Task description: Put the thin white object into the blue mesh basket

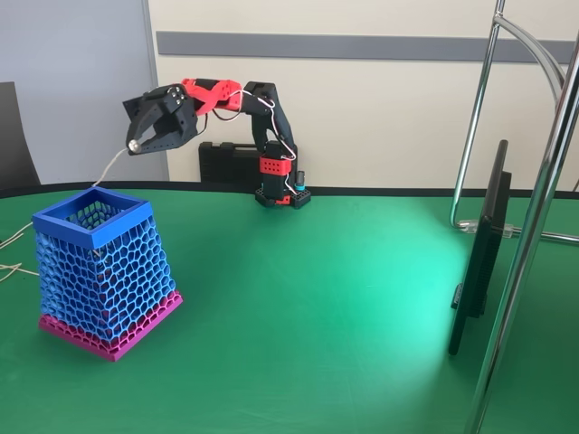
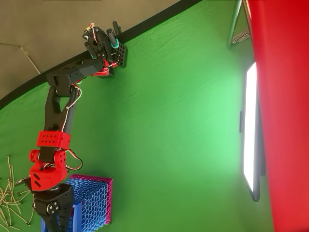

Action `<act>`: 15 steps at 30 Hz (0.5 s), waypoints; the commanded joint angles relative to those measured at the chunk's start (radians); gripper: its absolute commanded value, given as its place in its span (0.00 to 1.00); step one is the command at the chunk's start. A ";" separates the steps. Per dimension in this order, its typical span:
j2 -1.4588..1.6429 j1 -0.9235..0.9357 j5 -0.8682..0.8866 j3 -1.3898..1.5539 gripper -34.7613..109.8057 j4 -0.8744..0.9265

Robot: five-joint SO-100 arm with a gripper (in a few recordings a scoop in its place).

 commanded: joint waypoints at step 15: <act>0.084 0.143 0.262 0.206 0.40 -0.144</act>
